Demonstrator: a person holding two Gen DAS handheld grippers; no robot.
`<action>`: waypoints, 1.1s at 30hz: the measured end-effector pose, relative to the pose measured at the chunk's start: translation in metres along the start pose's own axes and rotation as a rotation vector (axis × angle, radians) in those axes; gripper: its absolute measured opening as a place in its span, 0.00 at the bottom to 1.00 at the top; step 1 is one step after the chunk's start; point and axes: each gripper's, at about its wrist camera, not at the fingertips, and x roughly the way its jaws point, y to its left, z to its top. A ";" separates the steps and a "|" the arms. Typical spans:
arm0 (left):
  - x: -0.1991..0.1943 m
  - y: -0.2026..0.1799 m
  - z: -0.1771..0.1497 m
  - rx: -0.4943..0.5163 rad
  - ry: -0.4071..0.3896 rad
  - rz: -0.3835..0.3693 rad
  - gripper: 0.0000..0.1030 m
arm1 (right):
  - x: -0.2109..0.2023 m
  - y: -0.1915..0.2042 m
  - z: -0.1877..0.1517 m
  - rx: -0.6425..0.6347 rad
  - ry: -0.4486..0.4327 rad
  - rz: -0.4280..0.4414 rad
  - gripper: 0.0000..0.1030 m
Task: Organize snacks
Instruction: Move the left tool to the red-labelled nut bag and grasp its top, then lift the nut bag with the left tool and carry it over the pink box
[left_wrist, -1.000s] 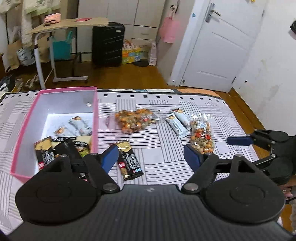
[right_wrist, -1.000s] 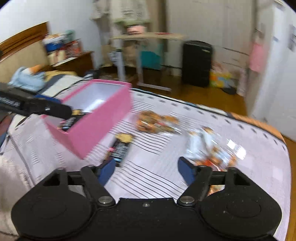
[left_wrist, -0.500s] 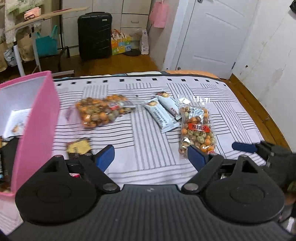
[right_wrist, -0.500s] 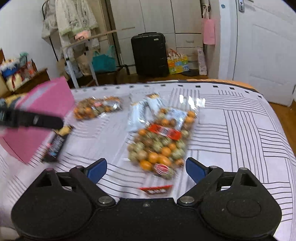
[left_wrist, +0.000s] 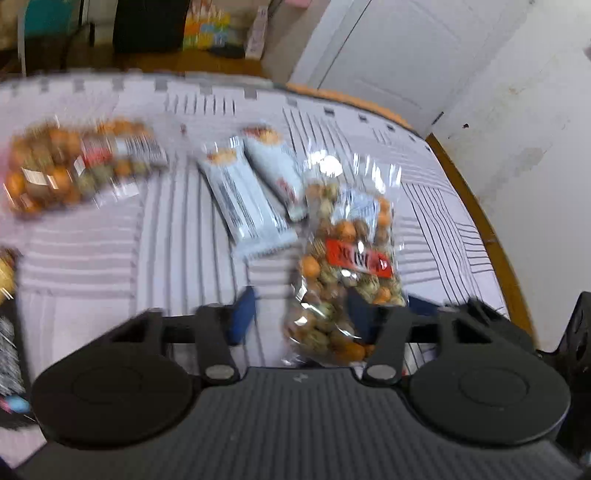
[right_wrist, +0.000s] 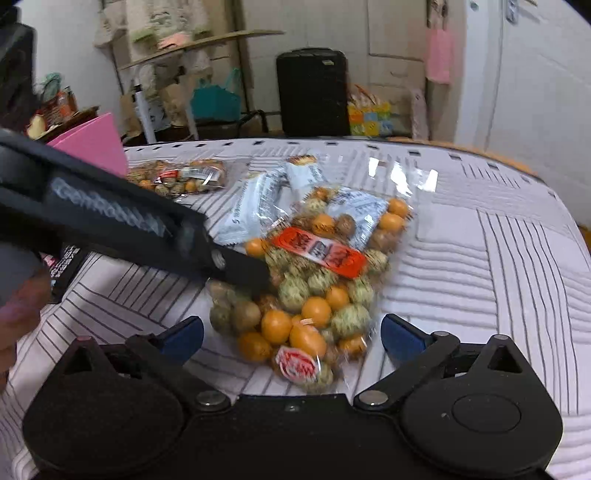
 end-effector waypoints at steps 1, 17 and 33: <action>0.002 0.004 -0.003 -0.034 -0.001 -0.046 0.34 | 0.001 0.001 -0.001 0.006 -0.010 0.000 1.00; -0.005 -0.020 -0.010 -0.003 0.021 -0.025 0.36 | -0.016 0.004 -0.005 0.087 -0.029 -0.004 0.98; -0.081 -0.036 -0.028 0.023 0.145 -0.003 0.47 | -0.081 0.047 0.009 0.093 0.116 0.079 0.98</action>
